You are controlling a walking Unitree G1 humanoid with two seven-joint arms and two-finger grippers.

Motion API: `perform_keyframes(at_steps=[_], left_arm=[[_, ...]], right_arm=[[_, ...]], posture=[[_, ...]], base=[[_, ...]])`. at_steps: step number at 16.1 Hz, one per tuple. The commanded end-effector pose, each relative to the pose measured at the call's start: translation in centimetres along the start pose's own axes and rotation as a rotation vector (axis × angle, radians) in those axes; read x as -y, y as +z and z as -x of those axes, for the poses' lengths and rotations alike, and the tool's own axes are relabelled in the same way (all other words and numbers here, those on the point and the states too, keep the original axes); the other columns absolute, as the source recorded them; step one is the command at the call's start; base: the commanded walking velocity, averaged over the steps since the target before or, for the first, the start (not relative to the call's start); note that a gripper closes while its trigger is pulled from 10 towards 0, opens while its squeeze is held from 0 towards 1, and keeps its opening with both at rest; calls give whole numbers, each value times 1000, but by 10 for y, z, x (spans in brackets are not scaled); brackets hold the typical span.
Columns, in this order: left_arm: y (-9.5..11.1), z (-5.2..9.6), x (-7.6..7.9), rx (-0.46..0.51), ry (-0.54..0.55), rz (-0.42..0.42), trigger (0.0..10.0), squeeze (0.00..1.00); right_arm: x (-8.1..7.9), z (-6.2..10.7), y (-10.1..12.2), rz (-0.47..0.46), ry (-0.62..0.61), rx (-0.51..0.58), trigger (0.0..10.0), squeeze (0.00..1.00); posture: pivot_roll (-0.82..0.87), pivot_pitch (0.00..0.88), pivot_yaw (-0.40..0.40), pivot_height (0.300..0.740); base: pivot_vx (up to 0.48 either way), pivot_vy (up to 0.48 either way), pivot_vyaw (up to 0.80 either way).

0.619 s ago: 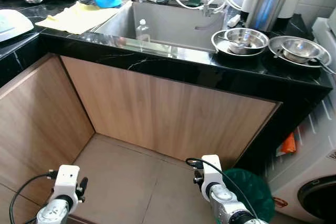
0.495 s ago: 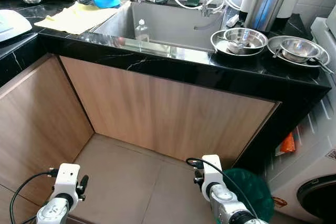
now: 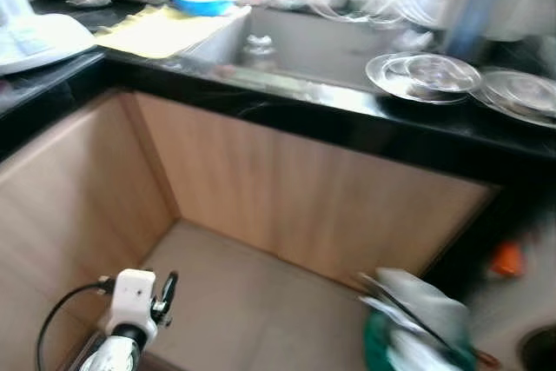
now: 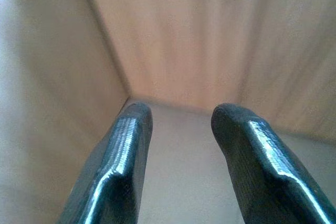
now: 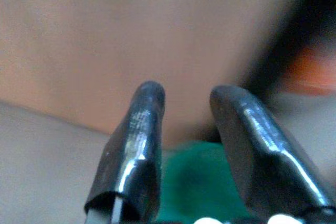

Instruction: Kitchen organization

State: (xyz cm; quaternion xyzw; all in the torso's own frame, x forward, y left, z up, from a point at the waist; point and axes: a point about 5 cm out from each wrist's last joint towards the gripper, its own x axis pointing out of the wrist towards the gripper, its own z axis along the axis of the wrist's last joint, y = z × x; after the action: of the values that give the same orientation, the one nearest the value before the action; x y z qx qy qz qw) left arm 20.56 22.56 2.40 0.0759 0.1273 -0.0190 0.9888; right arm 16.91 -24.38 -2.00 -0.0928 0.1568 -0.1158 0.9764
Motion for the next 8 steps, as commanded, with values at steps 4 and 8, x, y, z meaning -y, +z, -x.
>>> perform_keyframes(at_steps=[4,8], left_arm=[[7,-7,-2,5,-8,-10,10000,0],[10,-11,0,-11,-8,-6,10000,0]], right_arm=[[0,2,55,-21,-16,245,10000,0],[1,16,96,12,23,339,10000,0]], posture=[[-118,0,6,740],[-122,0,8,740]], base=[[0,0,0],[0,0,0]])
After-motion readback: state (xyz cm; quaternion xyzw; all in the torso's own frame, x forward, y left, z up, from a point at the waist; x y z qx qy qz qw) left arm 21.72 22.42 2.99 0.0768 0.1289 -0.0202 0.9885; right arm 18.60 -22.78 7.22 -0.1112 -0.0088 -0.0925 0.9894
